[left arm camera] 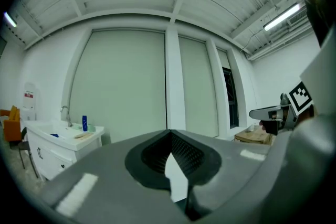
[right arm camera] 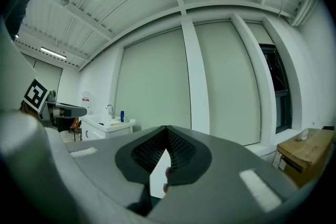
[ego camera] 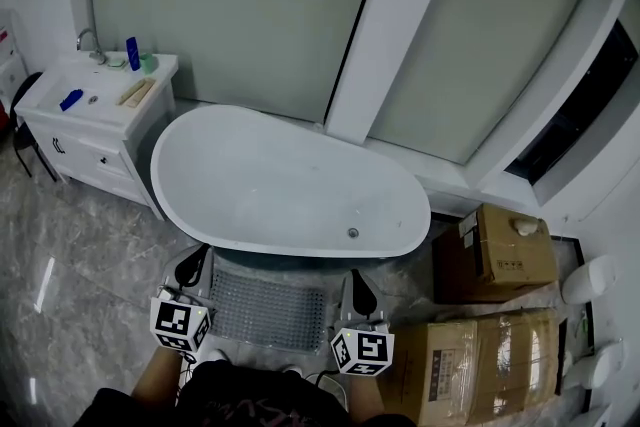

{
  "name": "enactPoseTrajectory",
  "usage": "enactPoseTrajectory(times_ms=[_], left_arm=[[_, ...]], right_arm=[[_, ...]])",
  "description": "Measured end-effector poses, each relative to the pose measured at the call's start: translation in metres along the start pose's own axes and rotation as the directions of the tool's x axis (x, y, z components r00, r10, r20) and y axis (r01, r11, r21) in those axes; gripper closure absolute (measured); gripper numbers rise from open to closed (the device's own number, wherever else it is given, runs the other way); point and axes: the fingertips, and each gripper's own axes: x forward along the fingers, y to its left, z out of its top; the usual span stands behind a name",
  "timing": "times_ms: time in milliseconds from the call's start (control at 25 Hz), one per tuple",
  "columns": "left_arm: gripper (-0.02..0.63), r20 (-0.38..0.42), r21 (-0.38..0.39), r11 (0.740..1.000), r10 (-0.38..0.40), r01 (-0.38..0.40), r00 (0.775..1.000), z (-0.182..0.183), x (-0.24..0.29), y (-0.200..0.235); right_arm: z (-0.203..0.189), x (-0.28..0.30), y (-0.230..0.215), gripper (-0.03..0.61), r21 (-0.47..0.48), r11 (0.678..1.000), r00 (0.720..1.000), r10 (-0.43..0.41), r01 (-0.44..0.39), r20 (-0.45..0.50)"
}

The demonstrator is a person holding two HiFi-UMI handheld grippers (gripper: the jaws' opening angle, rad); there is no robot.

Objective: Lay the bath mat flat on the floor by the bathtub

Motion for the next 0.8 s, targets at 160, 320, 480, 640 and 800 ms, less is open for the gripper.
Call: enactPoseTrajectory(times_ms=[160, 320, 480, 640, 800], left_arm=[[0.612, -0.014, -0.005, 1.0, -0.002, 0.002, 1.0, 0.01, 0.003, 0.006], [0.612, -0.007, -0.01, 1.0, 0.013, -0.014, 1.0, 0.017, 0.002, 0.013], [0.612, 0.0, -0.01, 1.0, 0.029, -0.029, 1.0, 0.016, -0.001, 0.018], [0.612, 0.003, 0.004, 1.0, 0.024, -0.024, 1.0, 0.015, -0.005, 0.017], [0.612, -0.001, -0.001, 1.0, 0.005, -0.005, 1.0, 0.012, -0.008, 0.014]], right_arm=[[0.01, 0.007, 0.008, 0.566, -0.02, 1.0, 1.0, 0.01, -0.01, 0.007], [0.015, 0.009, 0.014, 0.566, -0.036, 0.999, 1.0, 0.008, -0.008, 0.009], [0.017, 0.009, 0.017, 0.568, -0.022, 1.0, 1.0, 0.005, -0.005, 0.018], [0.019, 0.007, 0.023, 0.568, -0.036, 0.999, 1.0, 0.015, -0.014, 0.021], [0.015, 0.003, 0.03, 0.568, -0.02, 1.0, 1.0, 0.012, -0.011, 0.018]])
